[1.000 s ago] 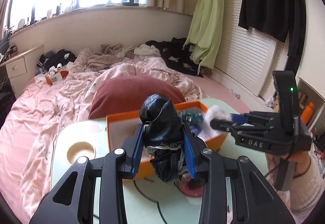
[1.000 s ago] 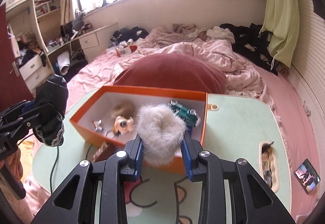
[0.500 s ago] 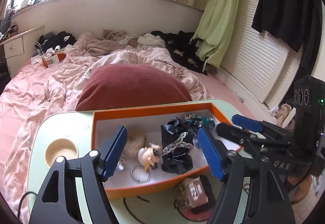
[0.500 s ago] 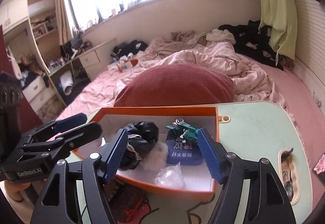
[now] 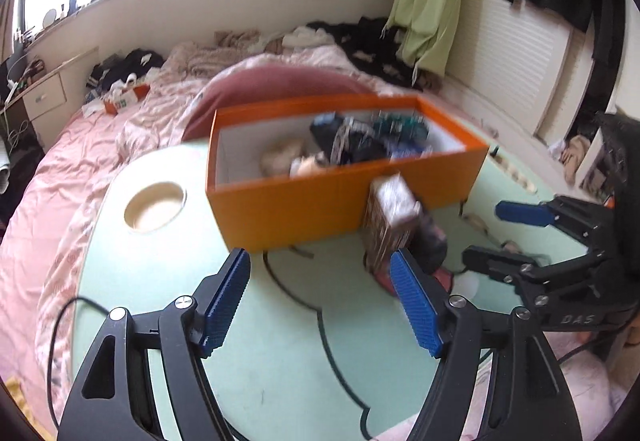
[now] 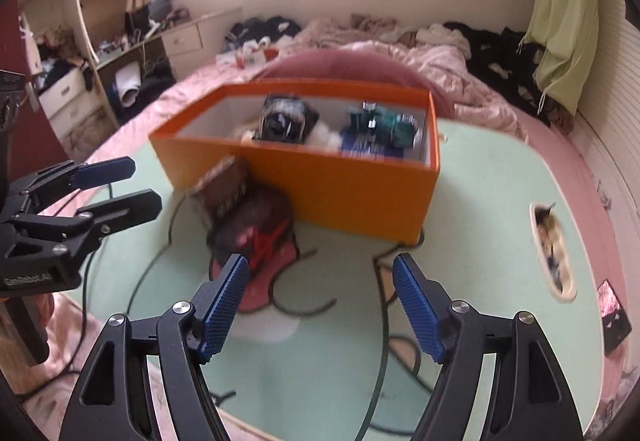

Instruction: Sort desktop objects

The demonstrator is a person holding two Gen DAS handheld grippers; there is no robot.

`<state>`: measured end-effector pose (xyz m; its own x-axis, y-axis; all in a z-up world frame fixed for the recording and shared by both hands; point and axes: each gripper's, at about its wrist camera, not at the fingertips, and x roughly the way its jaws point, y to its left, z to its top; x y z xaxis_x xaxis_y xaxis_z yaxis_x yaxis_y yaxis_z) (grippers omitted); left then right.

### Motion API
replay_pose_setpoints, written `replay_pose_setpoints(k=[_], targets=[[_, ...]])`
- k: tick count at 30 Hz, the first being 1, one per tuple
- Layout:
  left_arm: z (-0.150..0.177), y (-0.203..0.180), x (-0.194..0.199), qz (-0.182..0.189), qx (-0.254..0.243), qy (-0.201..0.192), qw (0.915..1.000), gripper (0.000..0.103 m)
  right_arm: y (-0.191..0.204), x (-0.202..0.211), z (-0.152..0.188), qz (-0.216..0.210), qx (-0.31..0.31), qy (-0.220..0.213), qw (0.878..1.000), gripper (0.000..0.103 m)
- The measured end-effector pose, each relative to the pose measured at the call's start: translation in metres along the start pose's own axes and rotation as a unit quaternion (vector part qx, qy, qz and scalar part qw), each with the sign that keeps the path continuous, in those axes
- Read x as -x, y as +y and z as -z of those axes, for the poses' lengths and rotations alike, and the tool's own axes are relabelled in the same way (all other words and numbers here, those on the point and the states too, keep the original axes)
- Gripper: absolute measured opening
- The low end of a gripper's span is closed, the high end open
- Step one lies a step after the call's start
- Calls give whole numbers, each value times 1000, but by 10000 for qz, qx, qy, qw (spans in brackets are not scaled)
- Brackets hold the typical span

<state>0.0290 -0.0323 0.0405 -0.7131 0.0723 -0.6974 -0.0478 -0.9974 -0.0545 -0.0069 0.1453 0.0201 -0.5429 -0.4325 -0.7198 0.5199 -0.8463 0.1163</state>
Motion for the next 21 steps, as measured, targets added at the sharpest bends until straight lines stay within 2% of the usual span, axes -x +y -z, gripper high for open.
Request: replay_pose_setpoints(k=[3,6,7,8,9,10,14,21], targets=[[12,-1,-9,-37,40,161,9999,73,1,-4,11,152,37,91,9998,75],[23,-2,-18,-63,78,314,9995,73,-3,-13,19,122,-45,247,9996,77],[26,-3,-22,-76,69,394,9992,74,-2,-12,22,192,-2,188,9996,84],[29,-7,-22,-180,-35,298,9994,79,-1,-13,25,263,47,184,9995,94],[30,-8,-22,-254,-80,254,9993,85,1,-13,27,314,114,185,9993,97],[32,-9,-22,-316,-89,232,9992,86,2,-13,29,279,145,176,9993,103],[36,-10,-24,-422,-95,207,9989,103,-2,-15,30,263,147,171,9994,103],[36,-8,-26,-267,-13,225,9994,103,-5,-16,30,255,150,151,9994,103]])
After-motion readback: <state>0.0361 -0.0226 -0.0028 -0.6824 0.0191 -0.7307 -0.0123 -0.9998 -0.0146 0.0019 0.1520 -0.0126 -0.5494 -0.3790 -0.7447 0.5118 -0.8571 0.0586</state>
